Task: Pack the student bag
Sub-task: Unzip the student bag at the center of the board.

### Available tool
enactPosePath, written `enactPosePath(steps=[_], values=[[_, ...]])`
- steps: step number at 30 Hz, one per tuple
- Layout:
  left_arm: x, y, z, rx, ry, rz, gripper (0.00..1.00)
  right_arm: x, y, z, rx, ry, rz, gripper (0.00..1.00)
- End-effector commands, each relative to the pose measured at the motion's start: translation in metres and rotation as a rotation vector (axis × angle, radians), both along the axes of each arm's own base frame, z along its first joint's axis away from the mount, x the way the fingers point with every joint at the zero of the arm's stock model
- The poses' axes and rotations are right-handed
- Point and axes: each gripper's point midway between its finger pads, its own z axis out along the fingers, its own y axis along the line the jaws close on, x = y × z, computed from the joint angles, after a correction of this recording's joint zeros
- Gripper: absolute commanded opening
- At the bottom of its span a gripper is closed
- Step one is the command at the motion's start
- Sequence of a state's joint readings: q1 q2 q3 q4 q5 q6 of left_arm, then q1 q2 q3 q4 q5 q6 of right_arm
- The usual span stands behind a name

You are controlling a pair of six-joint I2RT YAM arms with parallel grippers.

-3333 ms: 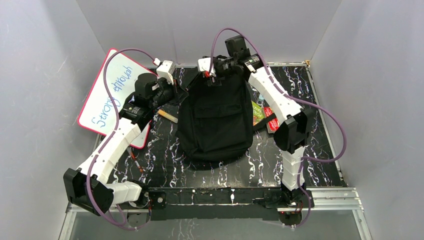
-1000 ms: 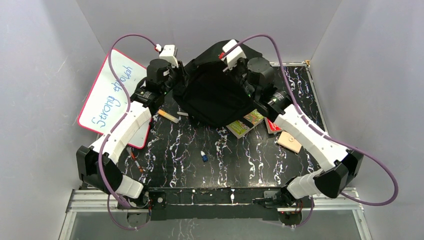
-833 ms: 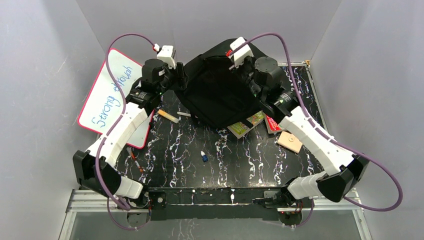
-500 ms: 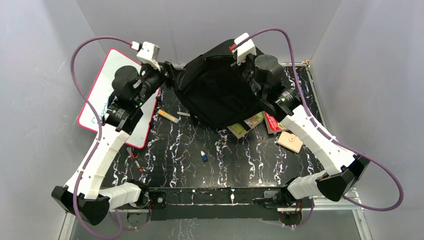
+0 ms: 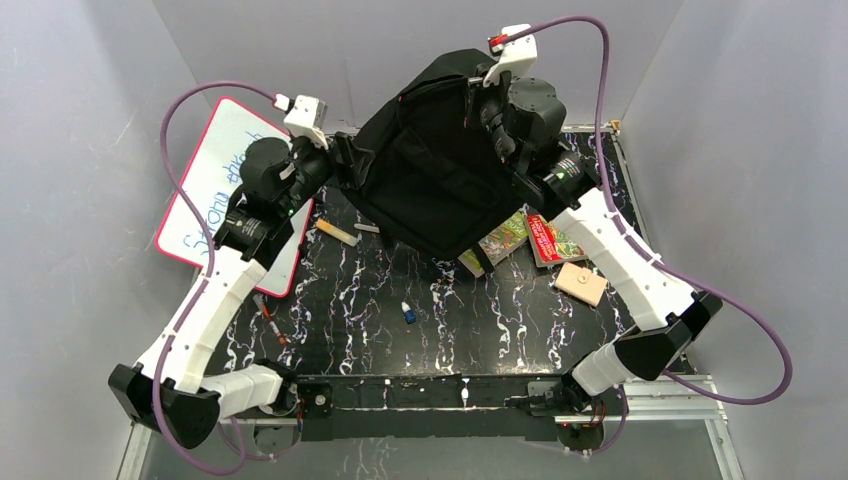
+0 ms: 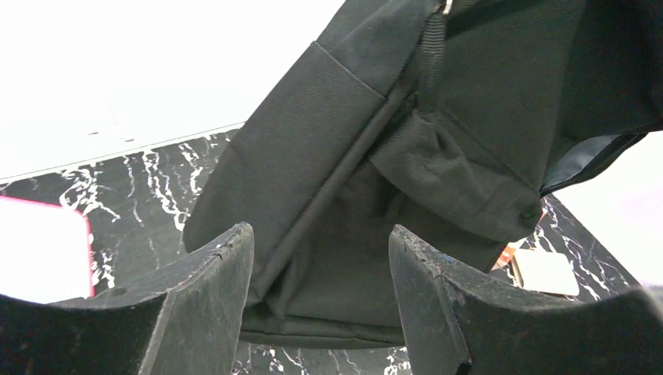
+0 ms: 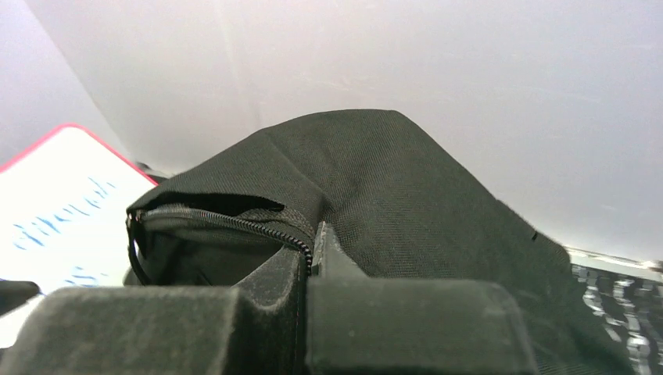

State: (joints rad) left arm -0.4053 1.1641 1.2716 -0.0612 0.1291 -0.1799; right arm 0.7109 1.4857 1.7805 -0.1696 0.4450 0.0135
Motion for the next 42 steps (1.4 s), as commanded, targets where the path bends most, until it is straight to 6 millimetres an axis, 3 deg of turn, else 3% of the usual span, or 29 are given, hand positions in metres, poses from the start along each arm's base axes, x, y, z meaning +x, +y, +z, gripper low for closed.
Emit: enactPosePath(steps=[1,8,12,19,22,27,33,42], values=[[-0.011,0.026,0.022,-0.007,-0.062,0.111,0.61,-0.028,0.006,0.104,0.465,-0.193,0.128,0.0],[-0.01,0.055,0.007,0.031,-0.015,0.263,0.62,-0.022,0.035,0.101,0.582,-0.135,0.233,0.0],[-0.019,0.075,-0.017,-0.022,0.059,0.378,0.63,-0.011,0.03,0.096,0.584,-0.136,0.17,0.0],[-0.038,0.081,-0.076,-0.133,0.15,0.42,0.73,-0.006,0.023,0.097,0.594,-0.158,0.126,0.0],[-0.034,0.073,-0.1,-0.146,0.198,0.406,0.74,-0.008,0.021,0.094,0.593,-0.154,0.12,0.0],[-0.018,0.046,-0.132,-0.171,0.24,0.313,0.74,-0.01,0.011,0.072,0.585,-0.127,0.079,0.0],[0.004,0.02,-0.157,-0.261,0.25,0.242,0.74,-0.017,-0.002,0.048,0.578,-0.093,0.042,0.0],[0.029,0.003,-0.207,-0.366,0.353,0.268,0.74,-0.027,-0.023,0.023,0.563,-0.068,-0.023,0.0]])
